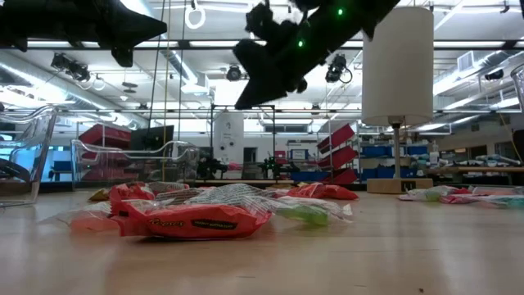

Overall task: Sort candy
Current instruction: Put the red candy into the top left transparent bin

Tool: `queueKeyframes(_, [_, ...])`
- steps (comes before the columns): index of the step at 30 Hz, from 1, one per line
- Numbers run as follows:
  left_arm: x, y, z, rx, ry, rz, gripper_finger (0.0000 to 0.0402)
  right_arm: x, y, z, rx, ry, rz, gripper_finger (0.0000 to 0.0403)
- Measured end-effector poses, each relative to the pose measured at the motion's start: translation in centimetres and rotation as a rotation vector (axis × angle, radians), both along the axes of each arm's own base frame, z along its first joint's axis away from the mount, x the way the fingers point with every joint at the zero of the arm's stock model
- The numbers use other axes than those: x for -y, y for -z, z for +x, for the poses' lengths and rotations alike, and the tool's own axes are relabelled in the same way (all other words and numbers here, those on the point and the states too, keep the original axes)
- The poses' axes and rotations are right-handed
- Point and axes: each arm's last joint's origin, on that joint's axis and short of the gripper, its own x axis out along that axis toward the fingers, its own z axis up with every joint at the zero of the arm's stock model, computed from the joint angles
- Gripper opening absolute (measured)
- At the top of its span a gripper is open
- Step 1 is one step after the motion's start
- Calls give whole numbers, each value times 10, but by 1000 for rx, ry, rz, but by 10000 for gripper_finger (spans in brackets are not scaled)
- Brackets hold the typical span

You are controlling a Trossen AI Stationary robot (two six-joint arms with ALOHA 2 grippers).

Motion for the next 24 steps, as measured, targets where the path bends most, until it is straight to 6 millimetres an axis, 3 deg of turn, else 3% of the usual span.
queueKeyframes(15, [0,3,0,-37,0,4,8,18,30,4,-59,108,76,9])
queueKeyframes(24, [0,5,0,-56,-1,5,8,26,31,2,-34,181,144,9])
